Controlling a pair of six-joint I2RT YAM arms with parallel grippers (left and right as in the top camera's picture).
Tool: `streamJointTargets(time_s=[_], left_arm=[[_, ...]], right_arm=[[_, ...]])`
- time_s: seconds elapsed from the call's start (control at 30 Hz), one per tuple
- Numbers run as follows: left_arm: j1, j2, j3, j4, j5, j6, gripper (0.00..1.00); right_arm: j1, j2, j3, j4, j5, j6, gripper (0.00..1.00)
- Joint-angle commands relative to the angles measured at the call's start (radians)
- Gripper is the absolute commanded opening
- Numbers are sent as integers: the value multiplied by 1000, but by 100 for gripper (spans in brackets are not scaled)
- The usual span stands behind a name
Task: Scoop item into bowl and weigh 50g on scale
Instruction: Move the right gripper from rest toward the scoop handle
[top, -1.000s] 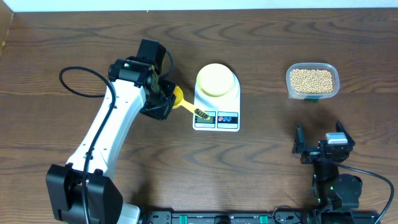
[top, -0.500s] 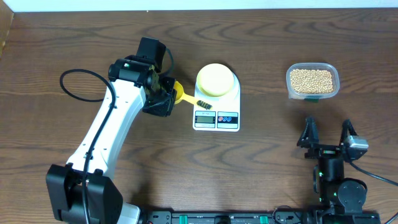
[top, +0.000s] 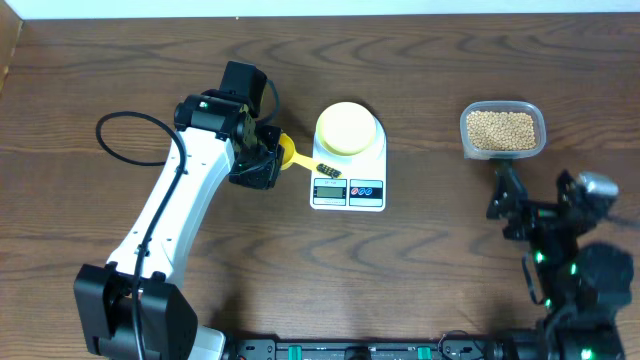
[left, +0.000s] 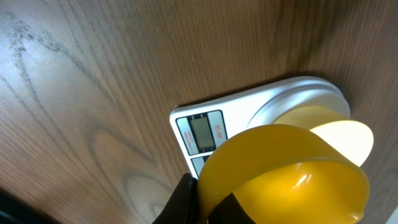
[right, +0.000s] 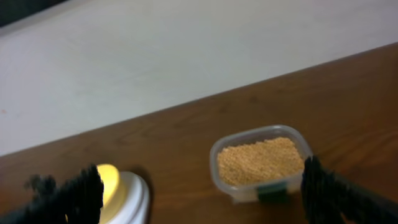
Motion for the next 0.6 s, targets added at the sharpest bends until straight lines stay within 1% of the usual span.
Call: streamJointTargets(time_s=[0.0, 0.1, 0.17, 0.33, 0.43, 0.57], left_arm=[[-3, -19, 7, -5, 27, 6, 8], [-4, -19, 7, -6, 74, 6, 8], [-5, -19, 7, -5, 72, 6, 8], [-5, -19, 7, -6, 73, 6, 8], [-5, -19, 7, -11, 73, 6, 8], [-5, -19, 7, -16, 73, 6, 8]], right_arm=[[6, 139, 96, -31, -165, -1, 99], [6, 263, 161, -32, -334, 0, 99], [6, 356, 207, -29, -463, 13, 99], [6, 549, 295, -1, -685, 67, 99], [7, 632, 302, 100, -753, 125, 99], [7, 715, 302, 166, -750, 217, 99]])
